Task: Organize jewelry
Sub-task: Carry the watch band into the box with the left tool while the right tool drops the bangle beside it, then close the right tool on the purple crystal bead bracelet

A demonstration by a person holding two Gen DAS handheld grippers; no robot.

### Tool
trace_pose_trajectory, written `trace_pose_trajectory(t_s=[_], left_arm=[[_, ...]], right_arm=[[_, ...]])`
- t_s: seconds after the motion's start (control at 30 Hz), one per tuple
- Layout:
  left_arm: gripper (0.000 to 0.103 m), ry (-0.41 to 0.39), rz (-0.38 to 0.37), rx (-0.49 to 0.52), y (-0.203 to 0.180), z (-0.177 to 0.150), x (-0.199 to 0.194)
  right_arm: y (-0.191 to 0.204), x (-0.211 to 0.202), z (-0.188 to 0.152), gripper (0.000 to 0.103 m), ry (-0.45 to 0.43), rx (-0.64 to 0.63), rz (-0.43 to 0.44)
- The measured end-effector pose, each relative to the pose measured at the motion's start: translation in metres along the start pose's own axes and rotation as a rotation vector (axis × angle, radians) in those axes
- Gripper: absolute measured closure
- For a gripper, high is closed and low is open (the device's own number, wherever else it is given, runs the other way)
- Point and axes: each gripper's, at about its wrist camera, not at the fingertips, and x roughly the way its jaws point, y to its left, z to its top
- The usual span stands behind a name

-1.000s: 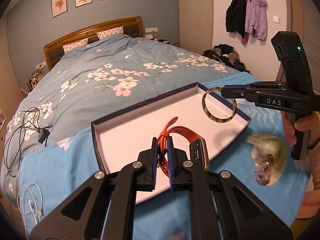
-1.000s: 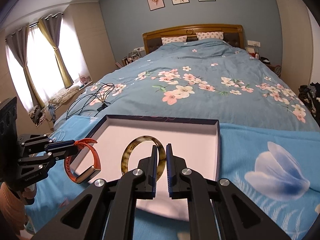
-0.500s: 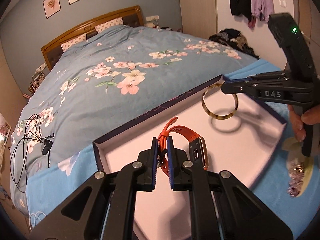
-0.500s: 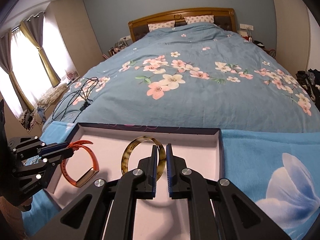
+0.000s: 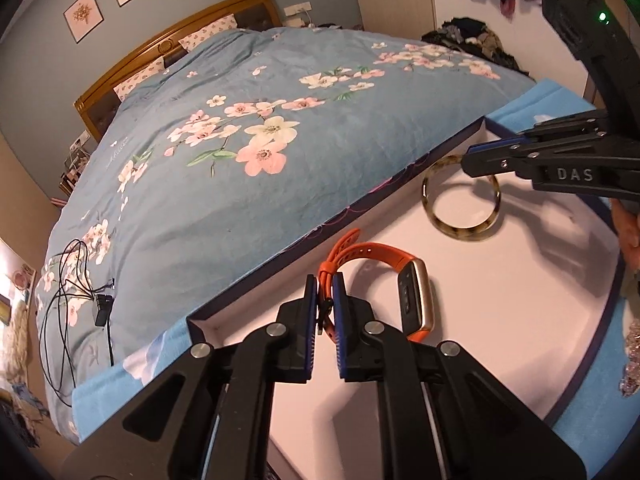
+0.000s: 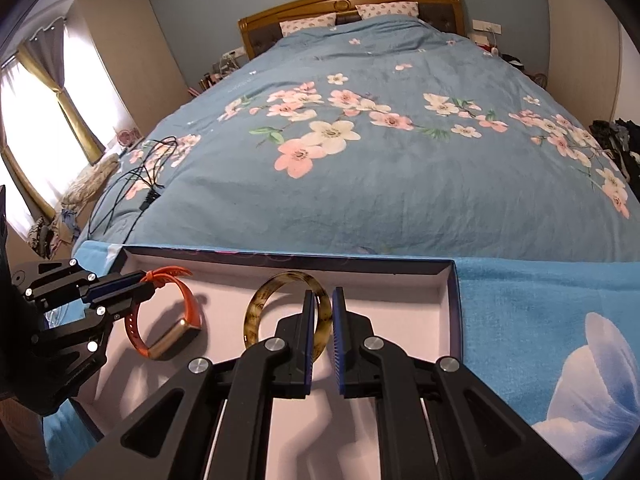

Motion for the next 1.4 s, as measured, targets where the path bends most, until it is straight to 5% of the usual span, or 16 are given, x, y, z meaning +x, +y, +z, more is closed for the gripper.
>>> trace_pose_trajectory(t_s=[0.27, 0.57, 0.83, 1.17, 1.4], left_arm=[[0.089, 0.04, 0.046, -0.035, 0.006, 0.006, 0.017], [0.069, -0.117, 0.047, -0.163, 0.017, -0.01, -0.04], [0.062, -0.263, 0.038, -0.197, -0.002, -0.058, -0.128], [0.057, -0.27, -0.022, -0.23, -0.038, -0.125, -0.171], [0.052, -0.255, -0.045, -0.23, -0.064, -0.152, -0.176]], right_arm=[[-0.005, -0.01, -0.004, 0.083, -0.039, 0.022, 0.006], [0.008, -0.072, -0.03, 0.067, -0.14, -0.067, 0.073], [0.012, -0.127, -0.089, 0.066, -0.151, -0.171, 0.126], [0.024, -0.147, -0.171, 0.066, -0.083, -0.281, 0.097], [0.043, -0.14, -0.196, 0.067, -0.049, -0.335, 0.107]])
